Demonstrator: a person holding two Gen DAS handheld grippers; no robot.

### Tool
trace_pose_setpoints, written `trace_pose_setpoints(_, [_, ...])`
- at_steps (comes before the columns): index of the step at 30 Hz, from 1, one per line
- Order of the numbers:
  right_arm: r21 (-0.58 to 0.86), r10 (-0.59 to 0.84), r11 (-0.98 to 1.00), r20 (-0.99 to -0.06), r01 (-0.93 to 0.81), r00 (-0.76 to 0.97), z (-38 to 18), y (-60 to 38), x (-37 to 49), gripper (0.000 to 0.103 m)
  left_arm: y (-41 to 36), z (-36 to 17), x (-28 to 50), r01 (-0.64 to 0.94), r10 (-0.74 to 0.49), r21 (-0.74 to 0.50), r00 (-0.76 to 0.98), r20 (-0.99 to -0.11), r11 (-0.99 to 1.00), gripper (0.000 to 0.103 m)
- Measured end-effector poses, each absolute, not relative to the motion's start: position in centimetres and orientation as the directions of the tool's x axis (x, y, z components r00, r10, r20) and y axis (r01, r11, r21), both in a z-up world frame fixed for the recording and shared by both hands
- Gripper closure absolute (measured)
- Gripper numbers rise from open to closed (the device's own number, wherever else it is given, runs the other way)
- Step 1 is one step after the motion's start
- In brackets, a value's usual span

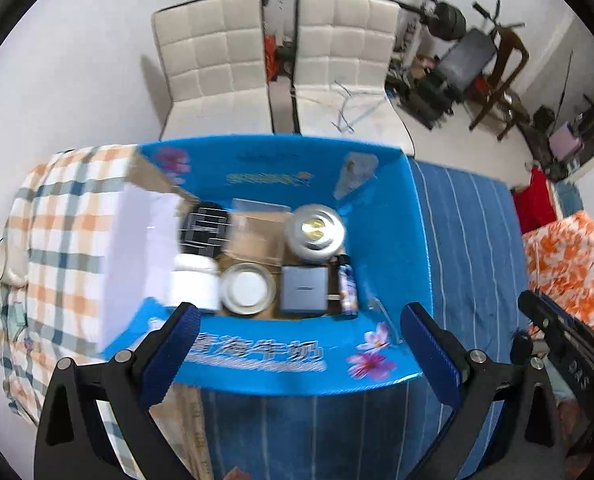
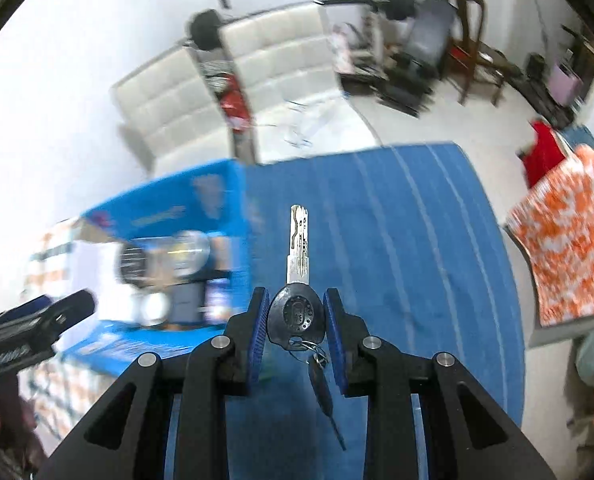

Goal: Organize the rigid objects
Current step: 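Carry the car key into the blue box and open the right tool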

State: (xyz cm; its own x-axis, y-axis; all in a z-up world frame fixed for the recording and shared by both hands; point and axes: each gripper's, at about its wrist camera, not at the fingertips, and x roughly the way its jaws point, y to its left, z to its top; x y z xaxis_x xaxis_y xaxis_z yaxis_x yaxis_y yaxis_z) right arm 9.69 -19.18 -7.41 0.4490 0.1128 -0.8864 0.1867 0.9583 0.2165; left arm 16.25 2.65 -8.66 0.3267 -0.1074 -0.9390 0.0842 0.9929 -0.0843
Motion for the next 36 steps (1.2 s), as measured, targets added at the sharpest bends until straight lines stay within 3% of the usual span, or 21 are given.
trace_pose_setpoints(9, [0.311, 0.268, 0.95, -0.854, 0.026, 0.447, -5.0, -9.0, 11.0, 0.073, 9.1, -6.6, 15.5, 0.023, -0.065, -0.06, 0.39, -0.919, 0.998, 0.0])
trace_pose_setpoints(18, [0.431, 0.405, 0.898, -0.888, 0.086, 0.217, -16.7, -4.7, 16.4, 0.073, 12.4, -14.6, 17.5, -0.018, -0.025, -0.031, 0.289, -0.957, 0.999, 0.0])
trace_pose_setpoints(24, [0.38, 0.366, 0.919, -0.921, 0.103, 0.132, -21.6, -2.8, 18.0, 0.073, 13.1, -18.9, 19.0, -0.011, -0.022, -0.025, 0.224, -0.974, 1.0, 0.0])
trace_pose_setpoints(31, [0.145, 0.136, 0.988, -0.98, 0.054, 0.144, -23.1, -1.2, 17.8, 0.073, 13.5, -20.7, 19.4, 0.001, -0.033, -0.034, 0.21, -0.977, 0.999, 0.0])
trace_pose_setpoints(36, [0.065, 0.054, 0.996, -0.987, 0.068, 0.15, -24.1, -1.1, 17.7, 0.073, 13.6, -21.2, 19.6, 0.015, -0.032, -0.029, 0.208, -0.978, 0.999, 0.0])
